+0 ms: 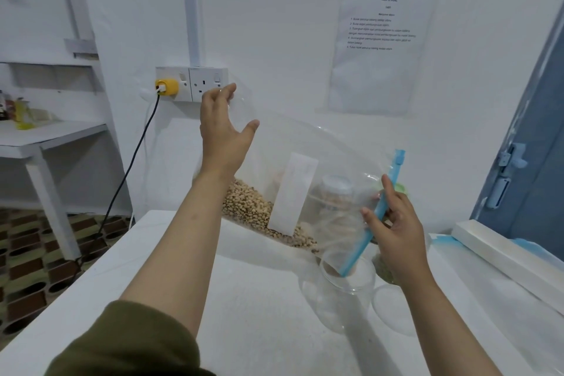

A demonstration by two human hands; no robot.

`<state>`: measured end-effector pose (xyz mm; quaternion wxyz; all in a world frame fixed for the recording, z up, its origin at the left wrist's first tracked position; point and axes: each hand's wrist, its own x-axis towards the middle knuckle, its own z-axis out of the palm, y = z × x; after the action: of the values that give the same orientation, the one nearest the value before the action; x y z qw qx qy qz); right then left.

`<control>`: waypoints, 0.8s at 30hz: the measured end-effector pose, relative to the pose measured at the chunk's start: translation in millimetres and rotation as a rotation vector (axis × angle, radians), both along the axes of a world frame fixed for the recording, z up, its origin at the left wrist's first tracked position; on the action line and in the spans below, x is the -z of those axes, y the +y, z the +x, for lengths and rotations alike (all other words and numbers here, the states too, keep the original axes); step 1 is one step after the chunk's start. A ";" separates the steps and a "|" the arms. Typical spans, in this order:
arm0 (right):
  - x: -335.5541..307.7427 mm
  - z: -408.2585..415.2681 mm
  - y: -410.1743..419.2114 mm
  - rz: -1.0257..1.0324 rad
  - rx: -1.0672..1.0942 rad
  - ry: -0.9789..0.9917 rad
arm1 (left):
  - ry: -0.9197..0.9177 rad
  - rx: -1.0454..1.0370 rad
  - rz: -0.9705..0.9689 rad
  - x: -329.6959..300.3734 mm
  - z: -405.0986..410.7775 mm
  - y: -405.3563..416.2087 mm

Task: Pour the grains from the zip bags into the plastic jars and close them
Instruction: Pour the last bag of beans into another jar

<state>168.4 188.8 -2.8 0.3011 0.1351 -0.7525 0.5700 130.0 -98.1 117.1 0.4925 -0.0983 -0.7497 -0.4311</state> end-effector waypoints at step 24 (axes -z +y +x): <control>5.3 0.2 5.6 0.027 0.033 -0.001 | 0.016 0.036 -0.004 -7.7 -1.9 8.2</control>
<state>168.7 194.5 -8.1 0.3083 0.1263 -0.7623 0.5549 128.1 -89.9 124.7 0.4905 -0.1160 -0.7447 -0.4376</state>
